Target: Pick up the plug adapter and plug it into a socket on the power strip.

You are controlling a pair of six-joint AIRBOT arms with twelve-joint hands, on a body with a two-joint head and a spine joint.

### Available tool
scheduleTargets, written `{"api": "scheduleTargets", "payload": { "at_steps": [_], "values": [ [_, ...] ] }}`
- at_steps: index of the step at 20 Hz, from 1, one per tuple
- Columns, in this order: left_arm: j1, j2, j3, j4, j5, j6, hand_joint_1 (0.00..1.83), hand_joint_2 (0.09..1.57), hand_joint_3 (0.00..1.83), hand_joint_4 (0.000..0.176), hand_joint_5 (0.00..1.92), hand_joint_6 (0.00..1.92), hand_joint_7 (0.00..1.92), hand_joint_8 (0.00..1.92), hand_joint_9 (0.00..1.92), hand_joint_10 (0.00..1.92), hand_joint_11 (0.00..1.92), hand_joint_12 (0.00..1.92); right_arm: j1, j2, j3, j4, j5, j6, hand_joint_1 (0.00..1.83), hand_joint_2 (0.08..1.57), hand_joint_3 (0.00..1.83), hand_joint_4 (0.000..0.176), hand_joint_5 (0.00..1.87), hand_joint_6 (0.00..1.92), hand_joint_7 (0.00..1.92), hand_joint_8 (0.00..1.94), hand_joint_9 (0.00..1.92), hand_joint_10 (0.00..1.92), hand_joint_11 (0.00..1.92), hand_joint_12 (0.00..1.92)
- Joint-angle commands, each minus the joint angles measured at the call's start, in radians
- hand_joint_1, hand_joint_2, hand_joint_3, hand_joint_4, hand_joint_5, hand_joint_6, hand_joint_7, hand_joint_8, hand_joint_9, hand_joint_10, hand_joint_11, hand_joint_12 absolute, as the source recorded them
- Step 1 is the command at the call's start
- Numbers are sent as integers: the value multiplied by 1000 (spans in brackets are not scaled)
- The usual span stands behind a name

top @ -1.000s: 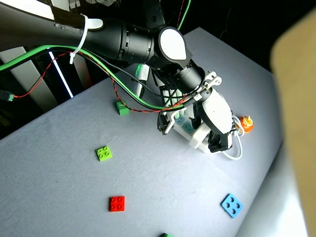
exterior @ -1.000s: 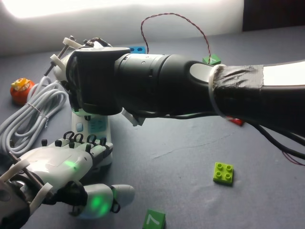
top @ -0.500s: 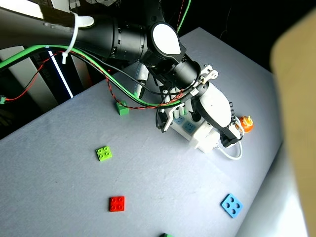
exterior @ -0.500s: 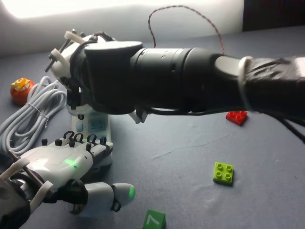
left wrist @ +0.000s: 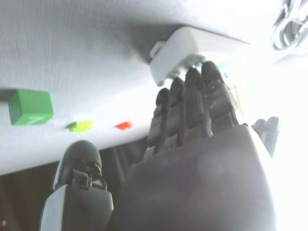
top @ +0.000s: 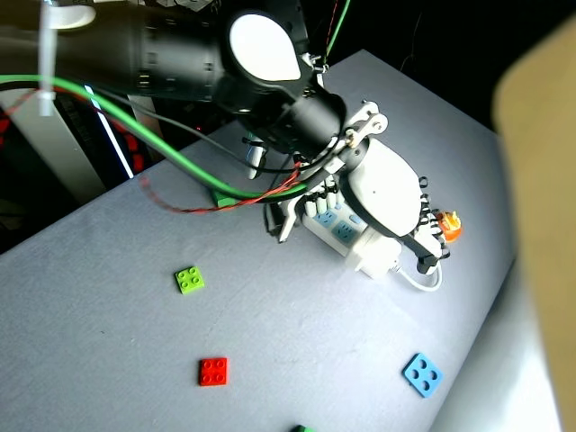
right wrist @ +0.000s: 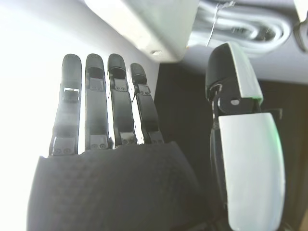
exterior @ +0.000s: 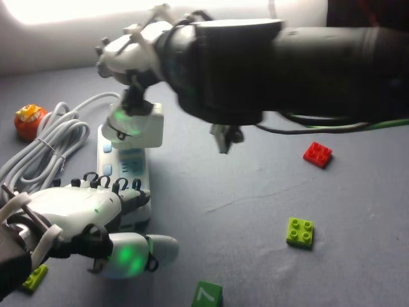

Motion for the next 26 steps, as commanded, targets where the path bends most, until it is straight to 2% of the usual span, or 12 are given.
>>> {"api": "scheduleTargets", "payload": {
  "at_steps": [1, 3, 4, 5, 7, 8, 10, 13, 17, 20, 24, 26],
  "values": [
    [-18, 12, 6, 35, -17, 0, 0, 1209, 1, 0, 311, 23, 445, 43, 387, 60, 0, 680, 14, 29, -23, -71, 60, 37, 633, 968, 0, 0, 301, 20, 392, 25, 390, 40, 0, 898],
    [-41, 16, 19, 35, 3, 3, 3, 1229, 0, 0, 433, 91, 495, 191, 408, 306, 0, 859, 8, 145, -142, -245, 90, 196, 629, 943, 0, 0, 367, 26, 464, 32, 456, 52, 0, 990],
    [-52, 19, 26, 35, 20, 3, 10, 1223, 1, 0, 227, 697, 223, 854, 193, 907, 0, 1001, 7, 196, -197, -263, 91, 203, 648, 937, 0, 0, 415, 36, 521, 49, 512, 74, 0, 1060],
    [-67, 24, 36, 35, 45, 3, 44, 1215, 0, 0, 101, 1145, 94, 1287, 76, 1298, 0, 1153, 3, 259, -260, -266, 91, 203, 645, 948, 0, 0, 430, 38, 542, 55, 533, 83, 0, 1075],
    [-88, 31, 48, 35, 74, 3, 99, 1202, 0, 0, 6, 1814, 11, 1809, 2, 1847, 0, 1806, -4, 343, -339, -268, 93, 214, 619, 988, 0, 0, 497, 45, 569, 208, 550, 303, 0, 1238],
    [-101, 37, 54, 35, 84, 3, 186, 1198, 0, 0, 0, 1900, 13, 1899, 8, 1906, 0, 1898, -10, 389, -377, -267, 97, 221, 595, 1002, 0, 0, 517, 50, 476, 472, 469, 565, 0, 1281],
    [-132, 51, 67, 35, 112, 3, 229, 1199, 0, 0, 66, 1920, 29, 1920, 87, 1920, 70, 1920, -21, 483, -460, -266, 124, 226, 550, 1014, 0, 0, 535, 108, 237, 1087, 277, 1182, 49, 1494],
    [-175, 77, 82, 35, 150, 9, 190, 1201, 1, 0, 22, 1921, 0, 1921, 49, 1921, 130, 1921, -32, 596, -565, -264, 142, 230, 431, 1081, 3, 0, 140, 1328, 99, 1716, 121, 1855, 110, 1906],
    [-247, 114, 106, 35, 208, 41, 169, 1222, 1, 0, 254, 1836, 301, 1921, 298, 1921, 350, 1921, -46, 726, -666, -264, 155, 252, 422, 1095, 0, 0, 91, 1848, 116, 1940, 250, 1921, 272, 1921],
    [-301, 122, 136, 35, 268, 65, 98, 1269, 2, 0, 790, 1751, 874, 1892, 797, 1921, 790, 1921, -50, 774, -684, -263, 147, 247, 388, 1101, 4, 0, 231, 1920, 246, 1941, 331, 1921, 451, 1921],
    [-361, 147, 154, 35, 336, 78, 157, 1319, 0, 0, 1262, 1917, 1401, 1920, 1406, 1921, 1442, 1921, -111, 775, -673, -264, 154, 253, 240, 1141, 2, 0, 765, 1921, 728, 1941, 665, 1921, 748, 1921],
    [-387, 164, 165, 35, 390, 90, 263, 1296, 0, 63, 1447, 1921, 1560, 1921, 1574, 1921, 1578, 1921, -113, 774, -666, -264, 164, 254, 278, 1123, 0, 5, 1027, 1921, 999, 1941, 902, 1921, 870, 1921]
  ]
}}
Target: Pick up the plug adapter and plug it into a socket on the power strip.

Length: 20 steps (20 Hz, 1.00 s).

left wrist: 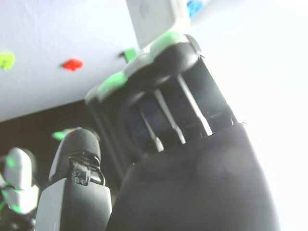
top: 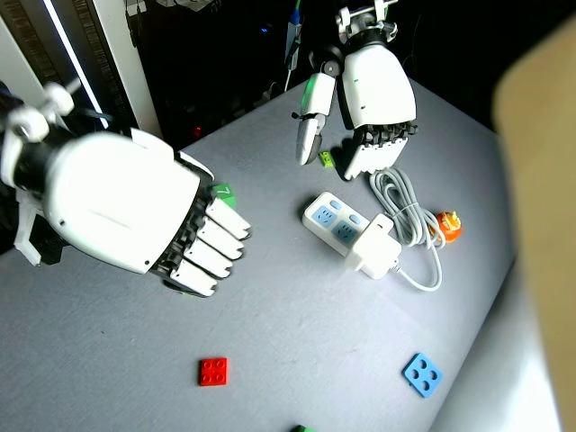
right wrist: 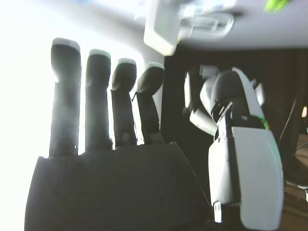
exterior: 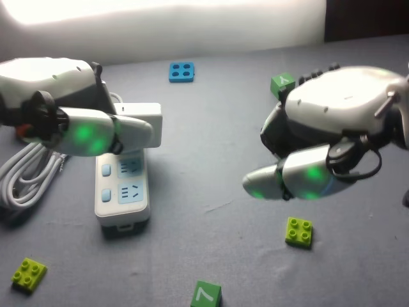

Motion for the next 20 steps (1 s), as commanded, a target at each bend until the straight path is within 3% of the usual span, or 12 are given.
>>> {"api": "scheduleTargets", "payload": {
  "at_steps": [1, 4, 6, 7, 9, 10, 11, 13, 14, 15, 20],
  "values": [
    [-18, 14, 4, 12, -11, 7, 250, 1292, 0, 109, 1492, 1921, 1613, 1921, 1631, 1921, 1627, 1921, 9, 5, 0, -32, 19, 4, 293, 1109, 0, 5, 1147, 1921, 1119, 1941, 1018, 1921, 931, 1921],
    [-40, 32, 5, 13, 0, 22, 146, 1307, 1, 164, 1498, 1921, 1627, 1921, 1635, 1921, 1625, 1921, 3, 5, -1, -54, 24, 5, 272, 1103, 0, 0, 1334, 1921, 1336, 1941, 1244, 1921, 1096, 1921],
    [-62, 37, 7, 13, 2, 32, 192, 1341, 9, 176, 1489, 1921, 1600, 1921, 1625, 1921, 1672, 1921, -4, 7, -1, -63, 30, 5, 254, 1121, 5, 0, 1360, 1921, 1387, 1941, 1291, 1921, 1101, 1921],
    [-72, 37, 7, 13, 3, 32, 336, 1389, 15, 176, 1499, 1921, 1620, 1921, 1657, 1921, 1720, 1921, -9, 8, 0, -95, 30, 25, 236, 1143, 9, 2, 1363, 1921, 1400, 1941, 1306, 1921, 1117, 1921],
    [-103, 37, 2, 13, -12, 44, 681, 1437, 2, 176, 1489, 1921, 1606, 1921, 1652, 1921, 1719, 1921, -27, 8, 1, -259, 24, 149, 335, 1234, 2, 61, 1410, 1921, 1456, 1941, 1384, 1921, 1231, 1921],
    [-110, 36, -3, 13, -24, 50, 979, 1417, 0, 176, 1464, 1921, 1576, 1921, 1642, 1921, 1722, 1921, -30, 7, 2, -284, 23, 169, 443, 1323, 17, 73, 1415, 1921, 1478, 1941, 1429, 1921, 1329, 1921],
    [-118, 35, -11, 13, -39, 56, 1118, 1412, 0, 176, 1442, 1921, 1543, 1921, 1606, 1921, 1693, 1921, -32, 7, 4, -286, 24, 171, 648, 1366, 16, 74, 1429, 1921, 1512, 1941, 1478, 1921, 1424, 1921],
    [-121, 34, -30, 12, -51, 64, 1249, 1344, 0, 175, 1448, 1921, 1523, 1921, 1565, 1921, 1622, 1921, -33, 7, 8, -286, 24, 172, 917, 1364, 0, 57, 1437, 1921, 1530, 1941, 1507, 1921, 1454, 1921],
    [-117, 33, -43, 12, -48, 65, 1210, 1357, 0, 176, 1462, 1921, 1537, 1921, 1570, 1921, 1604, 1921, -33, 7, 10, -286, 25, 172, 1004, 1361, 0, 46, 1411, 1921, 1529, 1941, 1509, 1921, 1446, 1921],
    [-111, 33, -52, 12, -44, 65, 1196, 1366, 0, 176, 1460, 1921, 1544, 1921, 1580, 1921, 1617, 1921, -33, 7, 10, -288, 25, 172, 1010, 1361, 0, 0, 1401, 1921, 1525, 1941, 1508, 1921, 1434, 1921],
    [-82, 30, -99, 12, -65, 50, 1158, 1371, 0, 176, 1450, 1921, 1520, 1921, 1559, 1921, 1564, 1921, -34, 12, 12, -297, 30, 172, 1022, 1343, 0, 0, 1362, 1921, 1496, 1941, 1487, 1921, 1418, 1921]
  ]
}}
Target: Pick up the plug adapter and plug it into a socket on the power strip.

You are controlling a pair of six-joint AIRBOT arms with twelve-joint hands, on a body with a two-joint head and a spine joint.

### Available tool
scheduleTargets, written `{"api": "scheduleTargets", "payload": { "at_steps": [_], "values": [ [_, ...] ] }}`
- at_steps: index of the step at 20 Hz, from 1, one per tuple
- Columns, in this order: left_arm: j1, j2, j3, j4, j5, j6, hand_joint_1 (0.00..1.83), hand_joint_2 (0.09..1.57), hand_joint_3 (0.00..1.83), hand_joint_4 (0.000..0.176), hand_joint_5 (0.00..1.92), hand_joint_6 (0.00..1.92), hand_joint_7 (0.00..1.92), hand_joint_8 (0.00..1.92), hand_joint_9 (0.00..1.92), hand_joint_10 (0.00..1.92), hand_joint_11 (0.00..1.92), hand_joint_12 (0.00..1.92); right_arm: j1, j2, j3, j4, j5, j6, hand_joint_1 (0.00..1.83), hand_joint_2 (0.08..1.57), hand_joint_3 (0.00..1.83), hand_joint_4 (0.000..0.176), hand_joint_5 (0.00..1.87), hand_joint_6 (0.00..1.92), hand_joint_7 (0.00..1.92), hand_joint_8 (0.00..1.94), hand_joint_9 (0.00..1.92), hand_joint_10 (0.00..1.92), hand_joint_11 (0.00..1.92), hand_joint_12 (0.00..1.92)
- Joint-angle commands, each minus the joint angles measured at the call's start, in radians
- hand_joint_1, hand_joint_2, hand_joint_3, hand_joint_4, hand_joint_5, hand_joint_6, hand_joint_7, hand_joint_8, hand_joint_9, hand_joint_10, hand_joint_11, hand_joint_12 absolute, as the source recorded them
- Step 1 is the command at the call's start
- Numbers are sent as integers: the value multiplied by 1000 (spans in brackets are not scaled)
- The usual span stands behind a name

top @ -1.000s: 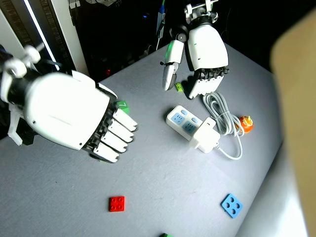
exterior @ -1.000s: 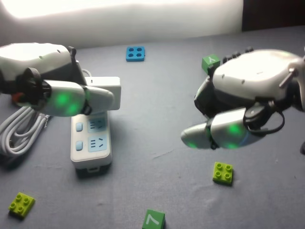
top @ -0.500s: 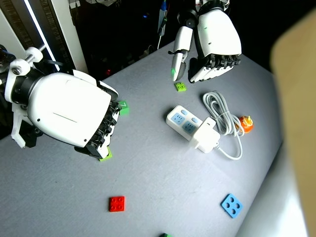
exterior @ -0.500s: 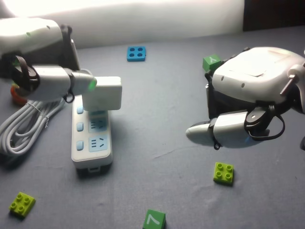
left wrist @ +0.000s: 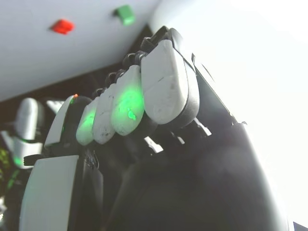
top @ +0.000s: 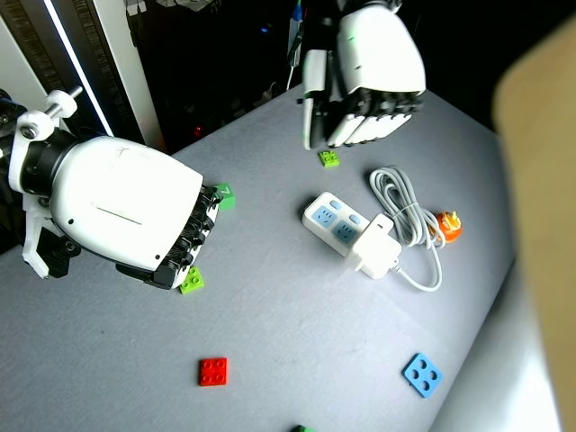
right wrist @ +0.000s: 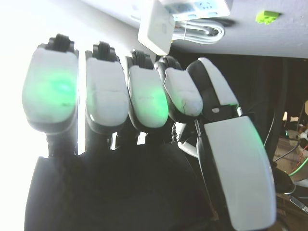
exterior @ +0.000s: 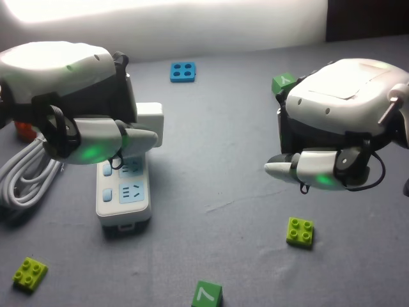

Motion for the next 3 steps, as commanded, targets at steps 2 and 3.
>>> {"api": "scheduleTargets", "payload": {
  "at_steps": [2, 3],
  "values": [
    [-4, 0, 1, 14, -45, -6, 1168, 1368, 0, 176, 1458, 1921, 1525, 1921, 1560, 1921, 1553, 1921, 5, 8, 3, -34, -4, 4, 1006, 1339, 0, 0, 1363, 1921, 1487, 1941, 1481, 1921, 1420, 1921],
    [-2, 0, 2, 14, -43, -6, 1150, 1372, 0, 176, 1455, 1921, 1526, 1921, 1558, 1921, 1539, 1921, 3, 8, 5, -35, 4, 3, 1006, 1338, 0, 0, 1354, 1921, 1482, 1941, 1477, 1921, 1414, 1921]
  ]
}}
